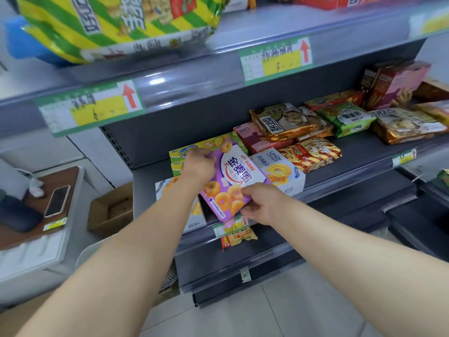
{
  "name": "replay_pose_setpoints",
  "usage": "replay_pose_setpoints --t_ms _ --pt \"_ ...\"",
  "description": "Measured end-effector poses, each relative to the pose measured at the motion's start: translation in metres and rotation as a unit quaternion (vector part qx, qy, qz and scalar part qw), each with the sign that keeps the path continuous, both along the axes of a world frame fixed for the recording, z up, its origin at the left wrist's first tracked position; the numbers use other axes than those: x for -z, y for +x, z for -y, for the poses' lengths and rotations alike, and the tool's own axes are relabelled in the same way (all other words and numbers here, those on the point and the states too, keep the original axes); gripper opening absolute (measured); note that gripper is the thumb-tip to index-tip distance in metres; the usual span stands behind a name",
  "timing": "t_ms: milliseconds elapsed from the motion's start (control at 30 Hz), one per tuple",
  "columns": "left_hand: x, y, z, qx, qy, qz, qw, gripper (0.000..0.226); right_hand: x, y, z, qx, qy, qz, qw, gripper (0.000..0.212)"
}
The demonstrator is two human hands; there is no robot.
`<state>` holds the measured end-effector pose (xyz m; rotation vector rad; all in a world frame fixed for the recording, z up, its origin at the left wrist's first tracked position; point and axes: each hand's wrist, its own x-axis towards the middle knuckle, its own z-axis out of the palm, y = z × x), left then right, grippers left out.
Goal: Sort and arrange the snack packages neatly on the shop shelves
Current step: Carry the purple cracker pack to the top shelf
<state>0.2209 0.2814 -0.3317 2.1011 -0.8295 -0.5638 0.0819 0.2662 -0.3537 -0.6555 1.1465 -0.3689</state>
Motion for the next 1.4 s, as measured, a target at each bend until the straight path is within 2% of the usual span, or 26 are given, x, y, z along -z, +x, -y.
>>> replay_pose_setpoints --t_ms 67,200,300,500,600,700,900,1000,1133,1300,1400 --pt "-0.007 -0.011 -0.015 -0.012 -0.024 -0.017 1.000 0.026 -0.014 -0.008 -0.002 0.016 -0.010 0.001 1.000 0.023" --pt "-0.024 -0.034 -0.047 -0.067 -0.066 -0.053 0.994 0.034 -0.043 -0.028 -0.008 0.009 -0.067 -0.043 0.997 0.016" --pt "-0.037 -0.055 -0.070 -0.094 -0.084 -0.079 0.989 0.030 -0.070 -0.052 -0.023 -0.014 -0.113 -0.055 0.992 0.028" --pt "-0.067 -0.113 -0.114 -0.144 -0.068 -0.055 0.986 0.023 -0.112 -0.108 -0.048 -0.099 -0.172 -0.069 0.978 0.029" --pt "-0.088 -0.141 -0.134 -0.153 -0.075 -0.042 0.985 0.025 -0.125 -0.129 -0.057 -0.094 -0.244 -0.070 0.963 0.032" --pt "-0.118 -0.164 -0.150 -0.166 -0.101 -0.015 0.981 0.025 -0.139 -0.141 -0.065 -0.067 -0.322 -0.044 0.943 0.027" --pt "-0.192 -0.200 -0.174 -0.167 -0.164 0.040 0.971 0.023 -0.191 -0.161 -0.079 -0.021 -0.445 0.012 0.895 0.040" --pt "-0.224 -0.212 -0.182 -0.166 -0.208 0.066 0.962 0.020 -0.222 -0.165 -0.082 -0.009 -0.464 0.051 0.885 0.040" --pt "-0.260 -0.213 -0.188 -0.171 -0.260 0.094 0.946 0.018 -0.259 -0.158 -0.084 -0.021 -0.485 0.115 0.867 0.023" --pt "-0.297 -0.188 -0.188 -0.192 -0.329 0.116 0.917 0.023 -0.302 -0.129 -0.080 -0.043 -0.507 0.176 0.843 0.021" --pt "-0.310 -0.161 -0.186 -0.213 -0.354 0.120 0.903 0.019 -0.322 -0.103 -0.076 -0.064 -0.524 0.195 0.826 0.011"
